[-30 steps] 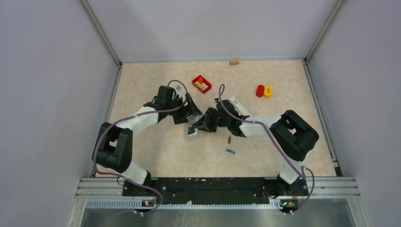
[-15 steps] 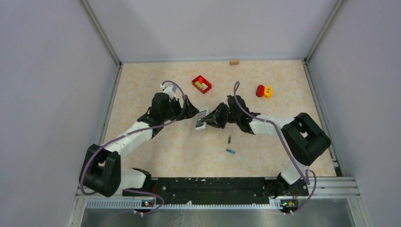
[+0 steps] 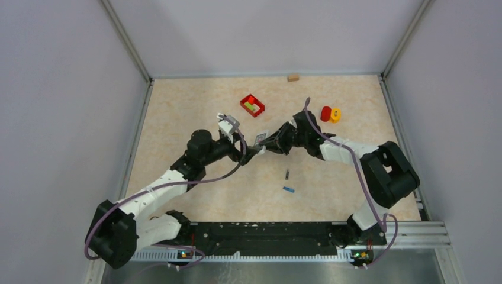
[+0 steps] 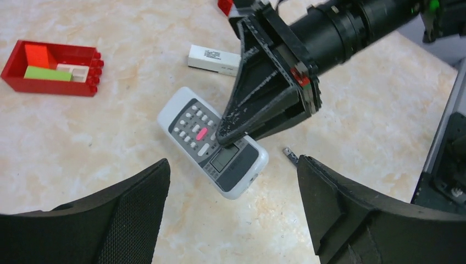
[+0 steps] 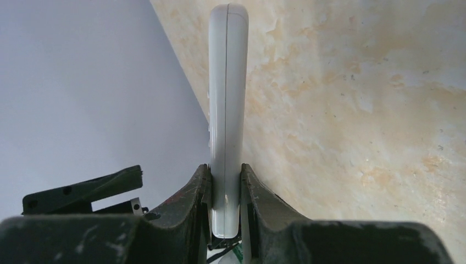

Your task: Load the batteries into the remote control

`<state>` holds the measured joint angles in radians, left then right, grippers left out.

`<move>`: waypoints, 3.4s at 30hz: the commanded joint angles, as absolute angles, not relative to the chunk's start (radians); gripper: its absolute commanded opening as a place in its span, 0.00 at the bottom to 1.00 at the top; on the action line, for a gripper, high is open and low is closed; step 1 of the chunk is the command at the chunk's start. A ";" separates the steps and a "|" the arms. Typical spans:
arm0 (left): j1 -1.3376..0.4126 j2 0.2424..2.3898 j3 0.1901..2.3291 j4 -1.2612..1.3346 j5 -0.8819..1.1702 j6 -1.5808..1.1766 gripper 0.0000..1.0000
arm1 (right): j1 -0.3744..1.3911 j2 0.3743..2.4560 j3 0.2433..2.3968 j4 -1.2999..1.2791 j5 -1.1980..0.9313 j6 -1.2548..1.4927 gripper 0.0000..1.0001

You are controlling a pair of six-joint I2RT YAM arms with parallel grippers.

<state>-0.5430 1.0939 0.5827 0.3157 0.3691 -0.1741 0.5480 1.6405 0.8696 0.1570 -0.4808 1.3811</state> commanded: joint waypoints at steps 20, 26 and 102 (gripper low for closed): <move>-0.855 1.130 0.588 0.270 0.051 0.463 0.80 | 0.540 1.487 0.948 0.065 -0.628 1.343 0.00; -0.907 1.166 0.628 0.235 -0.059 0.532 0.68 | 0.541 1.484 0.955 0.045 -0.646 1.330 0.00; -0.185 1.235 1.009 0.355 1.319 -0.811 0.02 | 0.518 1.243 0.715 1.006 -0.835 1.105 0.48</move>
<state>-0.1905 1.2827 1.0103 0.2569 1.2583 -0.7677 0.5205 1.2060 0.6861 0.6945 -0.7097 0.9955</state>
